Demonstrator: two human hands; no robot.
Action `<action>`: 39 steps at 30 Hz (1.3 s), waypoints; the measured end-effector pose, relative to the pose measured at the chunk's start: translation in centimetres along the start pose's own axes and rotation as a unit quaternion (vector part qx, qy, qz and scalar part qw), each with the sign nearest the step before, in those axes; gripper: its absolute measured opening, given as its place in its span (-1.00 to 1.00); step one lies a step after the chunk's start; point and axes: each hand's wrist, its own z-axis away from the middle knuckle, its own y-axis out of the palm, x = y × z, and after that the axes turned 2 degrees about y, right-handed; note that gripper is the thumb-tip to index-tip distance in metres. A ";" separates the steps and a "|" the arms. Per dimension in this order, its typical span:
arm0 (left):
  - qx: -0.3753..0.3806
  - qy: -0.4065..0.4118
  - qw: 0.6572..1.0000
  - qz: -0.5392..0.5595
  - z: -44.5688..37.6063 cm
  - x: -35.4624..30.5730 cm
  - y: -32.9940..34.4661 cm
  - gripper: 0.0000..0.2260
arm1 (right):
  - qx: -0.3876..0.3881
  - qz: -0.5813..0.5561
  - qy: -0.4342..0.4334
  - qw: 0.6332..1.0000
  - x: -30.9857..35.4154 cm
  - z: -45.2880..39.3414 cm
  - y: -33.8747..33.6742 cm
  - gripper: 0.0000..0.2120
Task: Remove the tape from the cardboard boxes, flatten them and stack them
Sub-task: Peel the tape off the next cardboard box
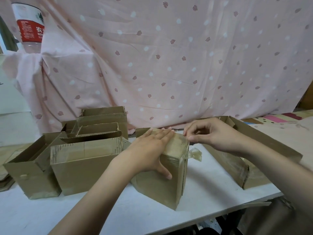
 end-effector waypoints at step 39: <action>0.047 -0.174 0.983 -0.019 -0.7 -3.2 0.0 0.20 | -0.076 0.464 0.038 0.882 4.2 4.0 5.2 -0.70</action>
